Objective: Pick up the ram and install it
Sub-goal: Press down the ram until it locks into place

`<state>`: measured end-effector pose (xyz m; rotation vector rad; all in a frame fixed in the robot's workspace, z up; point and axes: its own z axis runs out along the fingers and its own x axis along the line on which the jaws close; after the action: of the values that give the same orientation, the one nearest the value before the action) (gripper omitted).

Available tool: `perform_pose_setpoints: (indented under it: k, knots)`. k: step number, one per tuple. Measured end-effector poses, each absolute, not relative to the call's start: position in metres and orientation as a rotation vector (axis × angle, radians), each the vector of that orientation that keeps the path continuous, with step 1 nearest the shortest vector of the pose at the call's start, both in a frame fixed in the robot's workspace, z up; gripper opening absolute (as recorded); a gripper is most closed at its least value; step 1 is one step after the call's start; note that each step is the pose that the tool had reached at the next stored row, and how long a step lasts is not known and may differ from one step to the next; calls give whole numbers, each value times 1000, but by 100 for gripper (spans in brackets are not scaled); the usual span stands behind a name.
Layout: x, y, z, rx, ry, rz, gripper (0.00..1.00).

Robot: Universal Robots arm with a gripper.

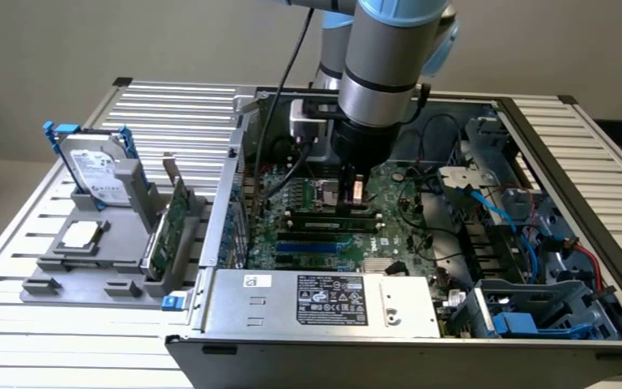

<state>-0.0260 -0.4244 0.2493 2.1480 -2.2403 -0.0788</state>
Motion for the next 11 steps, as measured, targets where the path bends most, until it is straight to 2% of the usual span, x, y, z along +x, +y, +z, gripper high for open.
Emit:
perform_pose_setpoints:
  k: [11]
  knots:
    - [-26, -424, 249, 1983, -2395, -80, 11]
